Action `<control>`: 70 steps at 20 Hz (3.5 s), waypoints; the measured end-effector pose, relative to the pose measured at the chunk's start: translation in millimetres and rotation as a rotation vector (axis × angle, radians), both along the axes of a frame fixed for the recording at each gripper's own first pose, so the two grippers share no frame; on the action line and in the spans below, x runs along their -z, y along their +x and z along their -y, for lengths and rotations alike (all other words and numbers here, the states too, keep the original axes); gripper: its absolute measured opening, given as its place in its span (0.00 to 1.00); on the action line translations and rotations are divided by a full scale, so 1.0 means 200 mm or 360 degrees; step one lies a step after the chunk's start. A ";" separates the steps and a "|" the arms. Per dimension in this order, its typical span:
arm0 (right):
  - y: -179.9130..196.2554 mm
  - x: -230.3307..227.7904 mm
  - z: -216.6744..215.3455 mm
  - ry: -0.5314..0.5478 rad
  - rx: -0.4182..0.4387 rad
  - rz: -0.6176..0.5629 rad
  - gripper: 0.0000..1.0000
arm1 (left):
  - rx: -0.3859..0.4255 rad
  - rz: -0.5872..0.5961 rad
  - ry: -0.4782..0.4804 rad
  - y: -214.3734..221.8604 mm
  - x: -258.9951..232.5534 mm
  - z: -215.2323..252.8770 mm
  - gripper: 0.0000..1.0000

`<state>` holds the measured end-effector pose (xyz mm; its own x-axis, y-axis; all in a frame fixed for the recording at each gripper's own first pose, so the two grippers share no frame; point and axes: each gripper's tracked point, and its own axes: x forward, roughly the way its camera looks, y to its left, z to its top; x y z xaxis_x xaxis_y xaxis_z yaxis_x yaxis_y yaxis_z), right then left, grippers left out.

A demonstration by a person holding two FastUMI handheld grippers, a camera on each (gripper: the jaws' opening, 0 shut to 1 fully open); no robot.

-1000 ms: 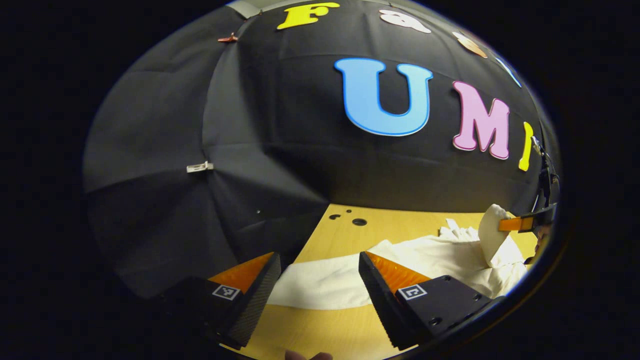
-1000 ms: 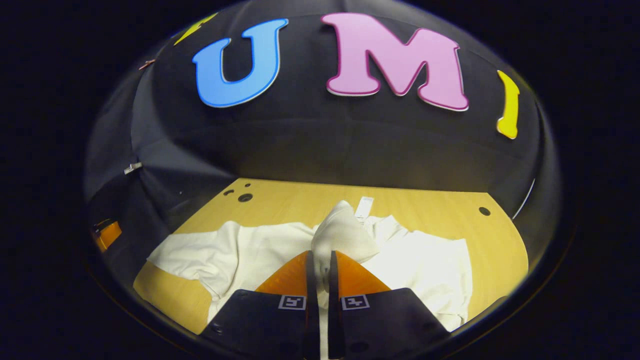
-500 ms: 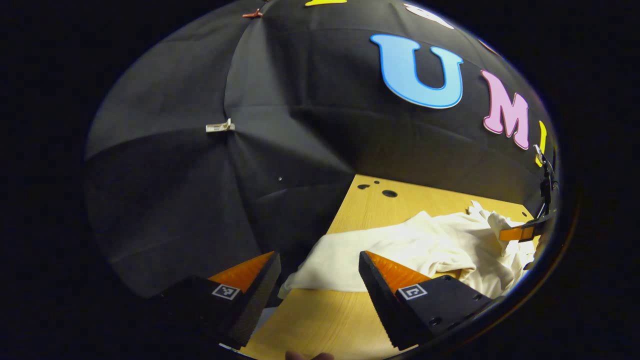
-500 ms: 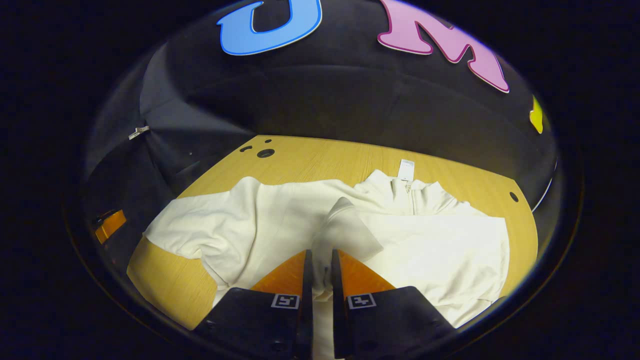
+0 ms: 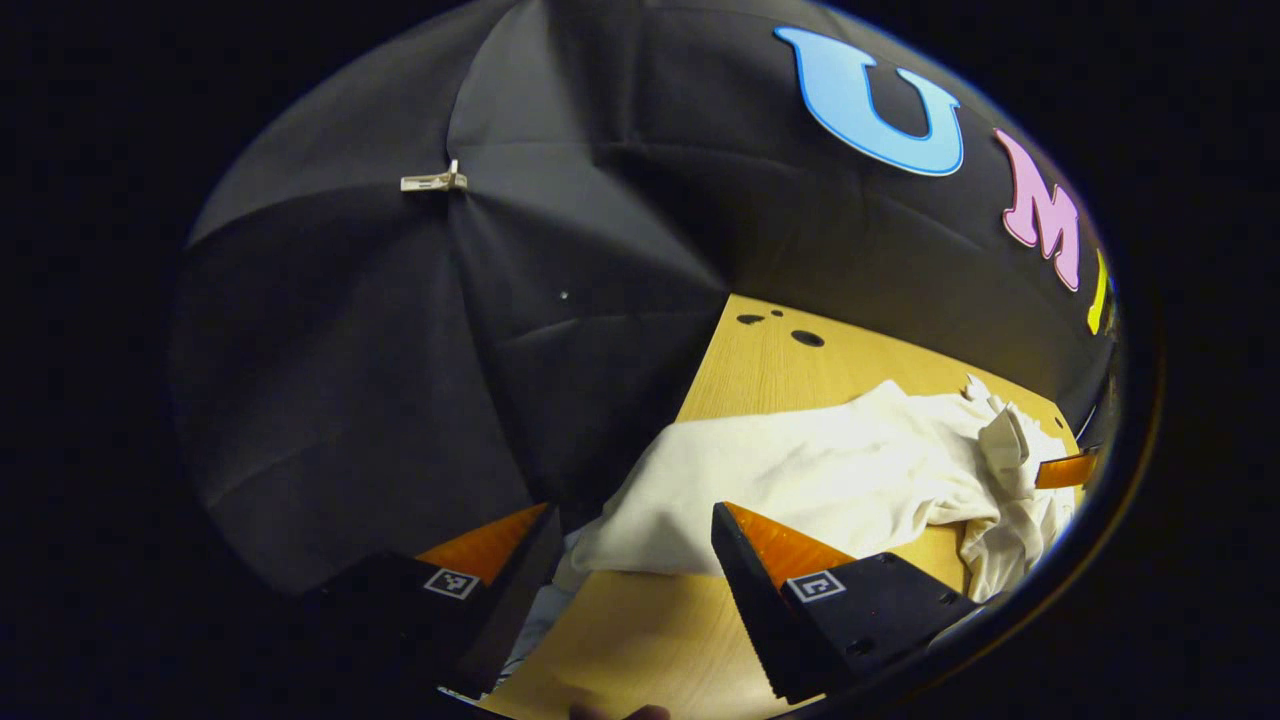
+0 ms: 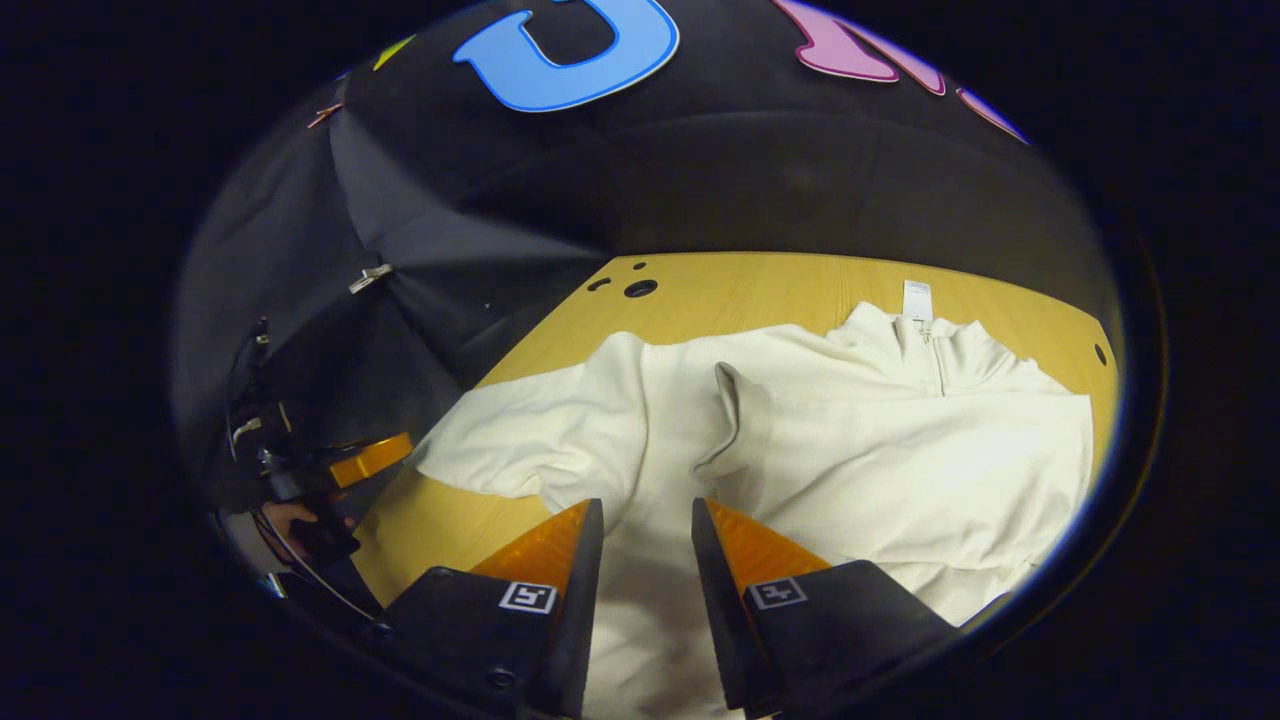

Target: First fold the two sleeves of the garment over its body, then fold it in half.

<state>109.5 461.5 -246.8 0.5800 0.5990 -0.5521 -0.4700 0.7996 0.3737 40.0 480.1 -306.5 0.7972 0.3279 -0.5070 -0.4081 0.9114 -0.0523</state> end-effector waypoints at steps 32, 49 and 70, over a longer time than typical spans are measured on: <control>-0.28 -0.24 1.07 0.0074 0.0495 0.0119 0.55 | 0.0277 0.0273 0.0030 0.20 -0.65 0.56 0.05; -0.36 -0.11 1.92 0.0101 0.0823 0.0068 0.55 | 0.0752 0.0417 0.0179 0.57 -0.94 1.87 0.05; -0.44 0.13 2.34 0.0143 0.0860 -0.0082 0.55 | 0.1282 0.0061 0.0092 0.67 -0.14 3.12 0.16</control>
<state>21.8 -6.6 -271.8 0.7916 0.2691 -0.5486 0.0197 0.8861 0.4632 174.0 -144.2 -279.2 0.8163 -0.3297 -0.4743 0.3762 0.9265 0.0035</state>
